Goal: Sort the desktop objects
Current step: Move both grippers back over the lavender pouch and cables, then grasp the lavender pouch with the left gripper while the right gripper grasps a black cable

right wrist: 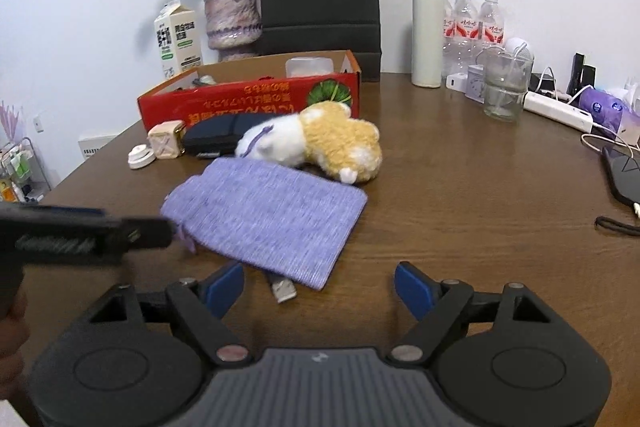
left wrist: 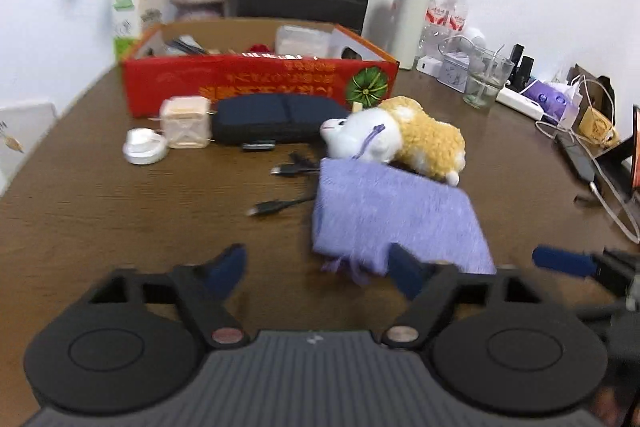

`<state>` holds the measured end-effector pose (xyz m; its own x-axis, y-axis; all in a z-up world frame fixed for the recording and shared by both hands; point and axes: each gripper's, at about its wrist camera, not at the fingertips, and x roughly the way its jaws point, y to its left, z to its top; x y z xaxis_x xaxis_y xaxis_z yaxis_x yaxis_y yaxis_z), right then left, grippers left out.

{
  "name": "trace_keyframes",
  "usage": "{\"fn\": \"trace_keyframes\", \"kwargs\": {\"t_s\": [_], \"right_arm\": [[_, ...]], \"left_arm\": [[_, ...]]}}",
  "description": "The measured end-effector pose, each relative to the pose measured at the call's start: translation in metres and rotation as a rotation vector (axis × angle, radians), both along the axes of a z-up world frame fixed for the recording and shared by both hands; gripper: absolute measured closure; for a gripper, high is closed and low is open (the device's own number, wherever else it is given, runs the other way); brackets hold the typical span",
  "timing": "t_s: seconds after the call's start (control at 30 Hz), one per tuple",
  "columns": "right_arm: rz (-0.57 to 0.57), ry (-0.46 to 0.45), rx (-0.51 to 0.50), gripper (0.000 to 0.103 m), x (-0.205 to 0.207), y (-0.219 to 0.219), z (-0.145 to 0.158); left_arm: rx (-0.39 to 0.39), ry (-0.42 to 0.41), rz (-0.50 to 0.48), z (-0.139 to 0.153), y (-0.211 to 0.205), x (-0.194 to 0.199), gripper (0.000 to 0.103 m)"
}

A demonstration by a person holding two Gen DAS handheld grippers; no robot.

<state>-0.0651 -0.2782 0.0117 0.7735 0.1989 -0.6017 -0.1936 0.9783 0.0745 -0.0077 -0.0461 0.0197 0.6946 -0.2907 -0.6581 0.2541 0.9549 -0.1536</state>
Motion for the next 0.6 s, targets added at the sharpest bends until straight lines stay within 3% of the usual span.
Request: {"fn": "trace_keyframes", "kwargs": {"t_s": [0.13,0.17,0.27,0.37,0.5,0.6], "right_arm": [[0.026,0.008,-0.006,0.022,0.006,0.000,-0.001],[0.034,0.008,-0.008,0.022,0.007,0.001,-0.002],[0.049,0.022,-0.010,0.022,0.010,0.003,-0.007],[0.057,0.039,-0.015,0.027,0.012,0.007,-0.011],[0.072,0.026,-0.015,0.029,0.009,0.007,-0.009],[0.091,0.033,-0.015,0.053,0.007,0.010,-0.009]], "left_arm": [[-0.065,0.064,-0.016,-0.009,-0.007,0.022,0.069],[-0.078,0.073,-0.017,-0.011,-0.008,0.023,0.080],[-0.096,0.070,-0.020,-0.010,-0.010,0.019,0.096],[-0.125,0.009,-0.015,0.016,0.001,-0.003,0.097],[-0.141,-0.141,0.001,0.060,0.033,-0.046,0.097],[-0.112,-0.183,0.046,0.073,0.056,-0.066,0.097]]}}
